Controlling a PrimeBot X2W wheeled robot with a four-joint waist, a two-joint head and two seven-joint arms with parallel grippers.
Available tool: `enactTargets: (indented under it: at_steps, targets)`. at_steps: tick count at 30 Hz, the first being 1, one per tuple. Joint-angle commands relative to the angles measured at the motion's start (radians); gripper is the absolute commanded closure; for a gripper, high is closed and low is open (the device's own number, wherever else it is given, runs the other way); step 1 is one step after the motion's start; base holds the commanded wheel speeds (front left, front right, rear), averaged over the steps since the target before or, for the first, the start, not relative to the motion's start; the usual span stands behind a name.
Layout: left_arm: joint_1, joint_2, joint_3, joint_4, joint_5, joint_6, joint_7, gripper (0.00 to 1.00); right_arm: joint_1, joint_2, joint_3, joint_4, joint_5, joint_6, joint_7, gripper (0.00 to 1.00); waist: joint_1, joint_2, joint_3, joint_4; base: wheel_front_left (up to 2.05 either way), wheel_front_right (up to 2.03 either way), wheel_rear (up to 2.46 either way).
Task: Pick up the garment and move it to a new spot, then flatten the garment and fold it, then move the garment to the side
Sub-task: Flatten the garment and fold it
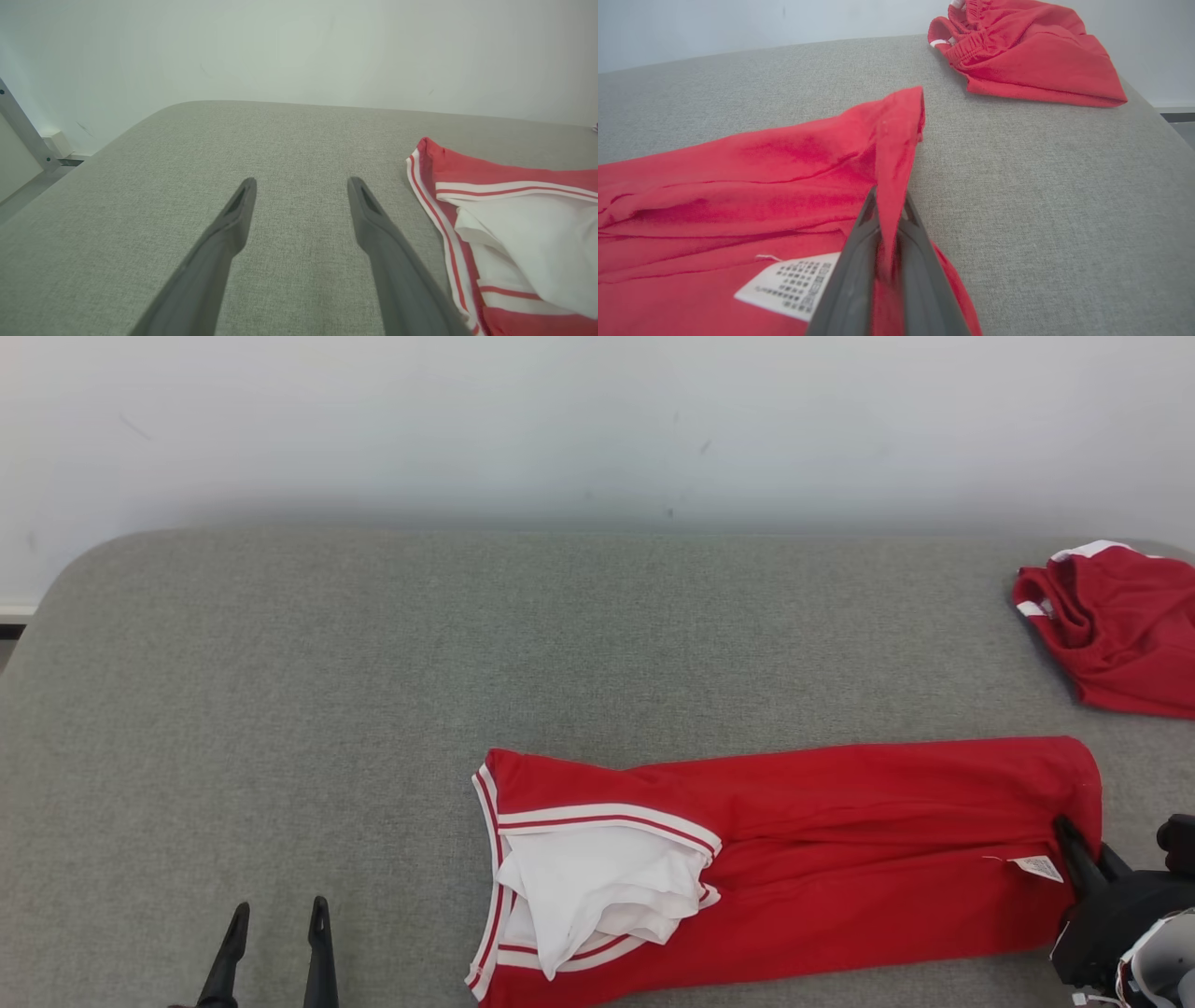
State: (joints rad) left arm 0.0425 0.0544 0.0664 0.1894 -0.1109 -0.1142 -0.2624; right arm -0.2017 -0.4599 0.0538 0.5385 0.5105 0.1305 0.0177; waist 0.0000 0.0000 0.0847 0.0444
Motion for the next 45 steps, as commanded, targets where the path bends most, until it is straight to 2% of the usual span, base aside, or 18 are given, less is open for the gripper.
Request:
enactTargets:
  at_steps: [1, 12, 17, 22, 23, 27, 30, 39, 45]
  targets:
    - [0.017, -0.004, 0.005, 0.007, 0.005, -0.001, -0.002, 0.00, 0.017, -0.009, -0.011, -0.022, -0.013, 0.000, 0.006, 1.00, 0.0000, 0.0000, -0.005, -0.008, 0.00, 0.00, 0.00]
    - [0.016, -0.005, 0.023, 0.031, 0.005, -0.007, -0.002, 0.00, 0.076, 0.083, 0.013, -0.313, -0.024, 0.000, 0.084, 1.00, 0.0000, 0.0000, -0.015, -0.031, 0.00, 0.00, 0.00]
    - [0.008, -0.004, 0.018, 0.040, 0.006, -0.012, -0.002, 0.00, 0.096, 0.152, 0.088, -0.483, -0.013, 0.000, 0.150, 1.00, 0.0000, 0.0000, -0.015, -0.029, 0.00, 0.00, 0.00]
    - [-0.012, -0.004, 0.006, 0.055, 0.007, -0.014, -0.002, 0.00, 0.070, 0.237, 0.187, -0.560, -0.016, 0.000, 0.191, 1.00, 0.0000, 0.0000, -0.013, -0.009, 0.00, 0.00, 0.00]
    - [-0.018, -0.004, 0.002, 0.058, 0.003, -0.015, -0.002, 0.00, 0.057, 0.272, 0.219, -0.557, -0.022, 0.000, 0.195, 1.00, 0.0000, 0.0000, -0.011, 0.004, 0.00, 0.00, 0.00]
    - [-0.024, -0.005, -0.011, 0.069, -0.002, -0.016, -0.002, 0.00, 0.023, 0.342, 0.280, -0.509, -0.035, 0.000, 0.176, 1.00, 0.0000, 0.0000, -0.008, 0.031, 0.00, 0.00, 0.00]
    - [-0.025, -0.005, -0.019, 0.073, -0.007, -0.016, -0.002, 0.00, -0.008, 0.373, 0.314, -0.456, -0.052, 0.000, 0.156, 1.00, 0.0000, 0.0000, -0.004, 0.050, 0.00, 0.00, 0.00]
    - [-0.043, -0.005, -0.046, 0.093, -0.026, -0.011, -0.002, 0.00, -0.109, 0.409, 0.396, -0.233, -0.089, 0.000, 0.083, 1.00, 0.0000, 0.0000, 0.011, 0.104, 0.00, 0.00, 0.00]
    - [-0.051, -0.004, -0.063, 0.101, -0.037, -0.001, -0.002, 0.00, -0.166, 0.411, 0.458, -0.086, -0.047, 0.000, -0.014, 1.00, 0.0000, 0.0000, 0.015, 0.126, 0.00, 0.00, 0.00]
